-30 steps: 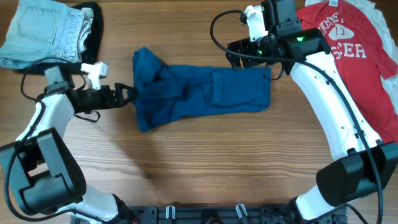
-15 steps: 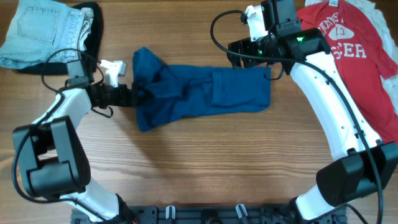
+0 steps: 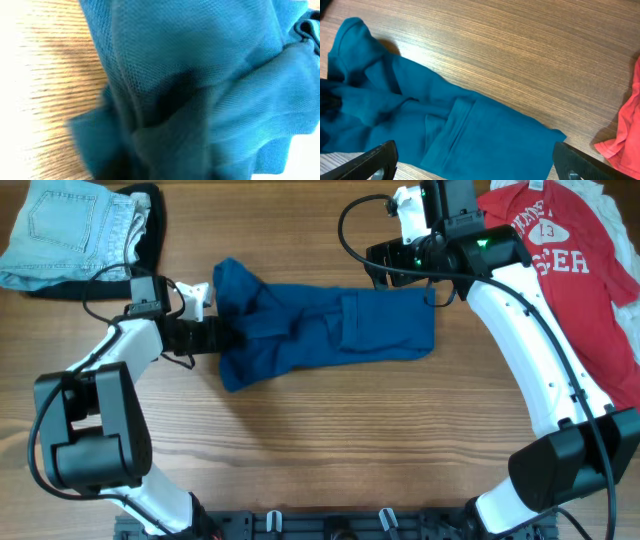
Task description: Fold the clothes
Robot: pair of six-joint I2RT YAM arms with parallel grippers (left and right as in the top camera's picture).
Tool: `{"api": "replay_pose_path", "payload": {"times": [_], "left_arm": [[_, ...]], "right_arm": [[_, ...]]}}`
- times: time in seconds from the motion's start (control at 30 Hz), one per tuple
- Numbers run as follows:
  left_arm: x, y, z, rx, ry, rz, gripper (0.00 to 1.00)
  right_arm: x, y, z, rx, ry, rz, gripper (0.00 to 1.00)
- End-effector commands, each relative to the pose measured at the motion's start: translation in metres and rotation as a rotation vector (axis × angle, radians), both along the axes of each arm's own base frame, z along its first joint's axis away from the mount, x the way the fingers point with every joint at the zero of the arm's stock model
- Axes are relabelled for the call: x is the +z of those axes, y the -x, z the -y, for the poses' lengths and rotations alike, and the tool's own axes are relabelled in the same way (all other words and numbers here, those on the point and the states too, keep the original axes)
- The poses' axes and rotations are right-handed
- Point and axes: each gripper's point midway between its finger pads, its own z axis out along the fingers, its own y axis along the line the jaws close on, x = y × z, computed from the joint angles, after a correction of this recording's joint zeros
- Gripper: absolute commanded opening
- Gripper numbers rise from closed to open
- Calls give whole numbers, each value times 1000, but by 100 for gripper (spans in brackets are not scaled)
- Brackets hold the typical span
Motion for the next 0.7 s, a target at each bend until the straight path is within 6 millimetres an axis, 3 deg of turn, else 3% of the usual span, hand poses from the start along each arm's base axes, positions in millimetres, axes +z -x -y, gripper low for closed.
{"api": "replay_pose_path", "payload": {"times": [0.0,0.1,0.13,0.2,0.27,0.3,0.33,0.37,0.4,0.53,0.67], "left_arm": [[-5,-2,-8,77,-18,-46,4],[13,1,-39,187,-25,-91,4],[33,2,-61,243,-57,-96,4],[64,2,-85,302,-110,-76,4],[100,4,-103,349,-170,-45,4],[115,4,-109,356,-208,-30,4],[127,6,-115,359,-255,-25,4],[133,7,-117,346,-293,-30,4],[136,8,-116,338,-319,-36,4],[133,5,-86,260,-335,-38,4],[134,-1,-32,141,-326,-11,4]], "right_arm": [[-4,-4,4,-5,18,1,99],[-6,-3,3,-15,5,-6,99],[-9,-2,-1,-10,-16,-18,97],[-19,4,-12,30,-70,-57,89],[-35,8,-18,27,-101,-115,67],[-43,11,-22,41,-120,-149,48],[-50,13,-27,54,-138,-177,23],[-56,14,-31,68,-156,-202,9],[-62,16,-36,83,-174,-226,4],[-86,22,-47,114,-212,-313,4],[-87,18,-48,118,-219,-306,4]]}}
